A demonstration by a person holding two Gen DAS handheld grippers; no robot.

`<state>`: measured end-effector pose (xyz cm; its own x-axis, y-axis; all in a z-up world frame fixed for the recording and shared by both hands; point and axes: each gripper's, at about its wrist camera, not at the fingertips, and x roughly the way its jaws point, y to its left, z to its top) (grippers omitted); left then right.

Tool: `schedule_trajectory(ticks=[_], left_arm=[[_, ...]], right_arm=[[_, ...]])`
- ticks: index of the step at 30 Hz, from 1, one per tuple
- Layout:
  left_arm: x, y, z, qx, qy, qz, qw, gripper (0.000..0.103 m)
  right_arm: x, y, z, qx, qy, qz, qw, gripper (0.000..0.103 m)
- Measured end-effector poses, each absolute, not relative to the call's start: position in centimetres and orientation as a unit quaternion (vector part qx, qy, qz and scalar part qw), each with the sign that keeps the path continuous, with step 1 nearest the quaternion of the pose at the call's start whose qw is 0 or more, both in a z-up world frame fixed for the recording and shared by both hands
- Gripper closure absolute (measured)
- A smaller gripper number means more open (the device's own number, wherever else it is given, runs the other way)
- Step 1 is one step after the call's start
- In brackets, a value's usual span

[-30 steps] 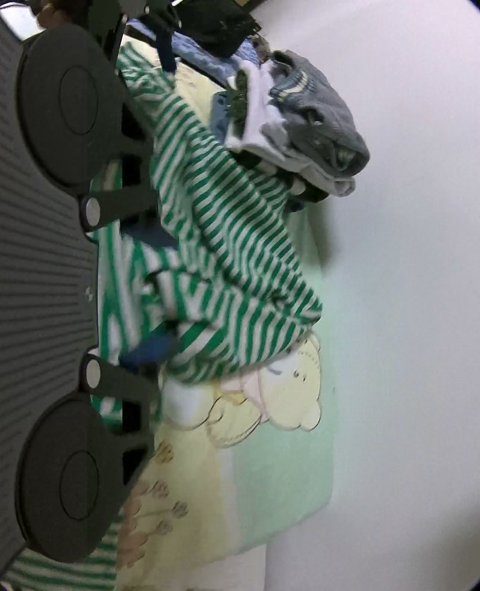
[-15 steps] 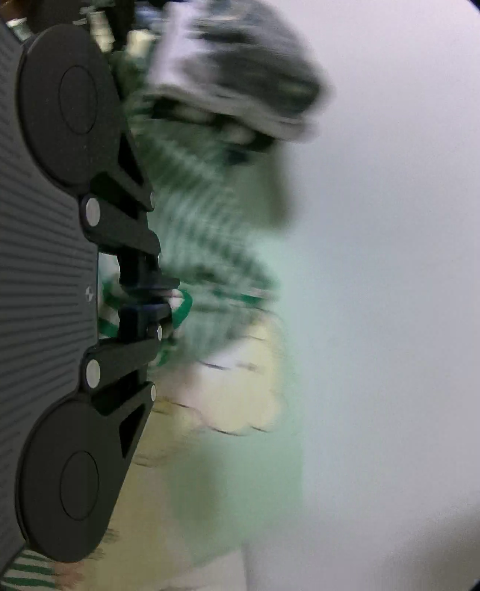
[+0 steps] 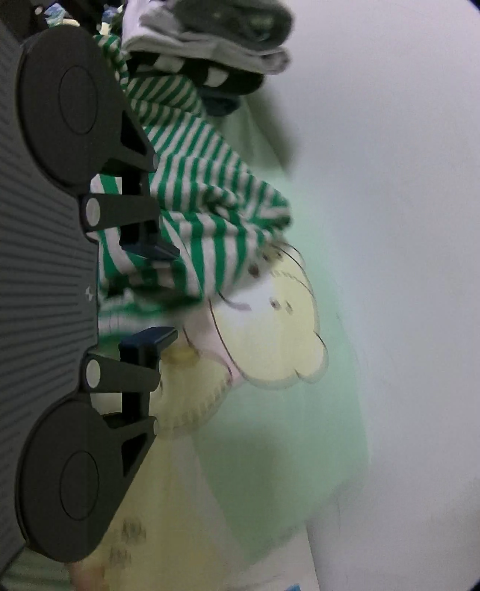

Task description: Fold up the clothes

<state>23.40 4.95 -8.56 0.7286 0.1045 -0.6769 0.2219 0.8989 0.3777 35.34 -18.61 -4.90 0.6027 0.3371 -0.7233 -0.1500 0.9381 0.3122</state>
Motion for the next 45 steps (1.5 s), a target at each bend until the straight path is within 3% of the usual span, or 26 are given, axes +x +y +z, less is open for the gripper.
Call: schedule_trajectory(ticks=[3, 5, 6, 7, 9, 11, 13, 14, 20, 25, 31, 32, 33, 34, 39, 40, 44, 45], left_arm=[[20.5, 7.6, -6.0, 0.194, 0.345, -0.032, 0.918, 0.050], [18.2, 9.4, -4.7, 0.184, 0.333, -0.022, 0.925, 0.042], [16.8, 10.7, -4.2, 0.177, 0.330, -0.011, 0.927, 0.038], [15.8, 12.0, -4.0, 0.167, 0.331, 0.000, 0.929, 0.037], [13.3, 14.7, -3.7, 0.147, 0.340, 0.027, 0.928, 0.036], [10.6, 17.4, -4.0, 0.132, 0.353, 0.063, 0.924, 0.036], [8.7, 20.3, -4.8, 0.097, 0.378, 0.082, 0.917, 0.037], [7.7, 21.6, -5.4, 0.079, 0.392, 0.090, 0.912, 0.040], [4.9, 24.1, -8.0, 0.042, 0.409, 0.091, 0.907, 0.042], [5.7, 25.1, -9.3, 0.011, 0.417, 0.075, 0.906, 0.044], [6.7, 25.5, -10.0, -0.051, 0.423, 0.043, 0.904, 0.067], [6.8, 25.4, -10.0, -0.059, 0.423, 0.041, 0.903, 0.074], [6.6, 24.9, -9.9, -0.052, 0.420, 0.037, 0.905, 0.089], [6.4, 24.4, -9.7, -0.046, 0.417, 0.033, 0.907, 0.091], [4.5, 23.2, -8.8, -0.042, 0.391, 0.018, 0.919, 0.085], [4.2, 23.2, -8.8, -0.048, 0.391, 0.017, 0.919, 0.085], [3.8, 22.9, -9.3, -0.055, 0.400, 0.025, 0.914, 0.085], [3.8, 22.9, -9.2, -0.056, 0.398, 0.027, 0.915, 0.080]], right_arm=[[31.4, -19.7, -2.5, 0.048, 0.349, 0.130, 0.927, 0.059], [27.6, -19.7, -1.5, -0.005, 0.286, 0.137, 0.949, 0.043], [25.6, -19.5, -1.4, -0.026, 0.266, 0.149, 0.952, 0.022], [23.5, -19.2, -1.5, -0.046, 0.247, 0.161, 0.954, 0.011], [20.9, -18.5, -1.8, -0.052, 0.251, 0.200, 0.946, 0.012], [19.0, -16.9, -2.4, -0.049, 0.283, 0.244, 0.926, 0.024], [17.4, -14.8, -3.1, -0.050, 0.322, 0.282, 0.902, 0.063], [16.5, -13.8, -3.5, -0.052, 0.334, 0.290, 0.895, 0.069], [11.5, -8.3, -6.0, -0.040, 0.391, 0.327, 0.860, 0.069], [7.5, -5.2, -7.0, -0.084, 0.393, 0.337, 0.851, 0.068], [6.0, -3.9, -6.5, -0.091, 0.385, 0.319, 0.861, 0.065], [6.2, -3.5, -6.2, -0.091, 0.383, 0.320, 0.862, 0.065], [6.5, -3.1, -5.9, -0.091, 0.381, 0.322, 0.862, 0.065], [6.8, -2.5, -5.4, -0.096, 0.374, 0.326, 0.863, 0.065], [8.9, 3.2, -2.1, -0.154, 0.288, 0.387, 0.862, 0.058], [9.6, 4.7, -1.8, -0.168, 0.281, 0.398, 0.857, 0.053], [12.7, 11.1, -1.9, -0.219, 0.283, 0.424, 0.832, 0.050], [13.4, 12.6, -2.1, -0.226, 0.290, 0.427, 0.826, 0.048]])
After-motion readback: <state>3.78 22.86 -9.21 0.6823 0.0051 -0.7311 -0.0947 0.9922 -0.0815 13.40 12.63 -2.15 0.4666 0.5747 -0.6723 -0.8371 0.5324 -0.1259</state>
